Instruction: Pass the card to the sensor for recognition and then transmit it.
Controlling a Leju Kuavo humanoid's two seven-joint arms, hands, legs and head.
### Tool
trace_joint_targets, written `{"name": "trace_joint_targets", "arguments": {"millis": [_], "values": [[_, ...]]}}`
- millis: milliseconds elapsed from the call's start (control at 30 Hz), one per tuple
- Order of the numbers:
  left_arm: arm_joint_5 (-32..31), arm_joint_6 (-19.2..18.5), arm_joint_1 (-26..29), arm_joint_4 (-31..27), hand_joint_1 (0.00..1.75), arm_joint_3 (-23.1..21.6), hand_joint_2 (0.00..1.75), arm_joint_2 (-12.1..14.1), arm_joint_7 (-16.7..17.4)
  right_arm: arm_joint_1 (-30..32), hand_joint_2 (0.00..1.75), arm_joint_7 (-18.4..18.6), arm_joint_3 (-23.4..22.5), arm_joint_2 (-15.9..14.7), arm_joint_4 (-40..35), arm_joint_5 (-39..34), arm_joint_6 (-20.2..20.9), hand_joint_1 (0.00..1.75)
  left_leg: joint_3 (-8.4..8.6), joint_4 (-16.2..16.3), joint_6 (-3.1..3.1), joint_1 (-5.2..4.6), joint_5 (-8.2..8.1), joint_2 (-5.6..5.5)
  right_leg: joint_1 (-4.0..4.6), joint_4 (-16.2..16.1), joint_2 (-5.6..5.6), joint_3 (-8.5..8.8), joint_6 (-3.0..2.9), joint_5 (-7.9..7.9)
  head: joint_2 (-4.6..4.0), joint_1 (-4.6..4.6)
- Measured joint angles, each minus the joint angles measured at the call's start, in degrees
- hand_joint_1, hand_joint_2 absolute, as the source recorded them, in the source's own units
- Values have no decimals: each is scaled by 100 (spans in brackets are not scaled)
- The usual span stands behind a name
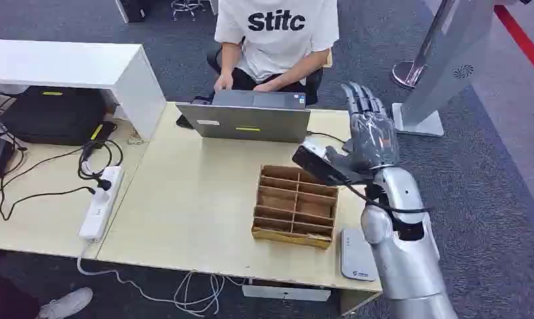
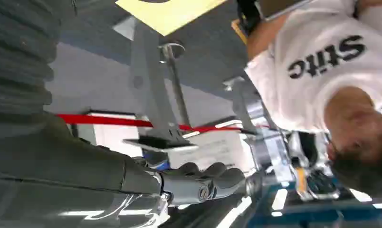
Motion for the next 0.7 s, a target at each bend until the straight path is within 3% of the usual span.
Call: {"name": "trace_joint_targets", "arguments": {"millis": [233,567,600,633,667,700], "values": [[-61,0,-35,0,0,-118,175,-28,66,-486,175,76,-472,79,1448,136,-120,0,-3,0,-1,0,-2,-1,0,0,2,-6,0,-1,0,0],[-114,24,-37,0,0,-219,175,-35,66,-594,175,131,-751,231,1905,630,-234,0,-11,0,-1,1,-2,2,0,0,3,-17,0,-1,0,0],[-120,35,-36,0,0,-221,175,-37,66,-593,175,138,-784,253,1905,682,-232,16,-12,0,-1,1,-2,1,0,0,3,-17,0,-1,0,-2],[-129,35,-36,0,0,-221,175,-37,66,-590,175,144,-802,273,1892,734,-229,68,-12,0,-1,0,-2,1,0,0,3,-17,0,-1,0,0],[-138,35,-36,0,0,-223,175,-37,66,-590,175,144,-817,286,1878,759,-229,68,-12,0,-1,0,-2,1,0,0,3,-17,0,-1,0,0],[-146,35,-36,0,0,-225,175,-37,66,-592,175,146,-830,306,1861,787,-229,133,-12,0,-1,0,-2,1,0,0,3,-17,0,-1,0,0]]}}
